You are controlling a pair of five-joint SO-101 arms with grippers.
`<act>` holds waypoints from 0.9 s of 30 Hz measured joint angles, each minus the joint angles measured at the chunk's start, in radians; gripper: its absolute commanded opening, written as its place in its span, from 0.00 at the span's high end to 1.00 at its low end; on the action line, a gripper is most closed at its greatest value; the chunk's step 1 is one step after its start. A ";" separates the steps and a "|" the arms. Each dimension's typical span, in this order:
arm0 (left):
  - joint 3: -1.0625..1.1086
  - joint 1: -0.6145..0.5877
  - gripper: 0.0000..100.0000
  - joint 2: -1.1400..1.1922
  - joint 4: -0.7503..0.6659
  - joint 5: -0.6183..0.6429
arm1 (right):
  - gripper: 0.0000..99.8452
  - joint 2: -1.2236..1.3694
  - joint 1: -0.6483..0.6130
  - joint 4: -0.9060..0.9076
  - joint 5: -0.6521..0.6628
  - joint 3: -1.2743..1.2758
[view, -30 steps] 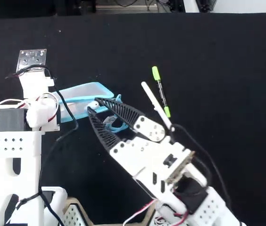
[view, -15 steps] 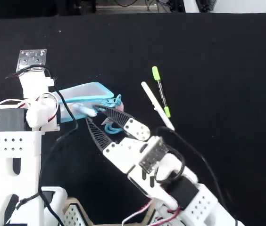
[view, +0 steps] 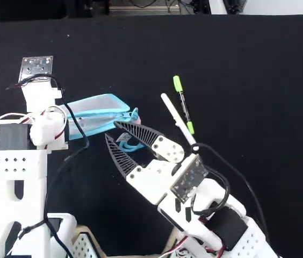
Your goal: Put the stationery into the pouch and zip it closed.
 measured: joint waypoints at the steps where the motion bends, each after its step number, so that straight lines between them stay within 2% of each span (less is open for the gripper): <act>1: 0.000 0.000 0.97 0.000 0.000 0.000 | 0.93 0.000 0.000 0.011 0.000 0.000; 7: 0.000 0.000 0.97 0.000 0.000 0.000 | 0.93 0.000 0.034 0.114 0.069 -0.002; 14: 0.000 0.000 0.97 0.000 0.000 0.000 | 0.93 0.008 0.315 0.187 0.081 -0.060; 20: 0.000 0.000 0.97 0.000 0.000 0.000 | 0.93 0.224 0.534 0.196 0.081 -0.071; 27: 0.000 0.000 0.97 0.000 0.000 0.000 | 0.93 0.612 0.657 0.196 0.081 -0.150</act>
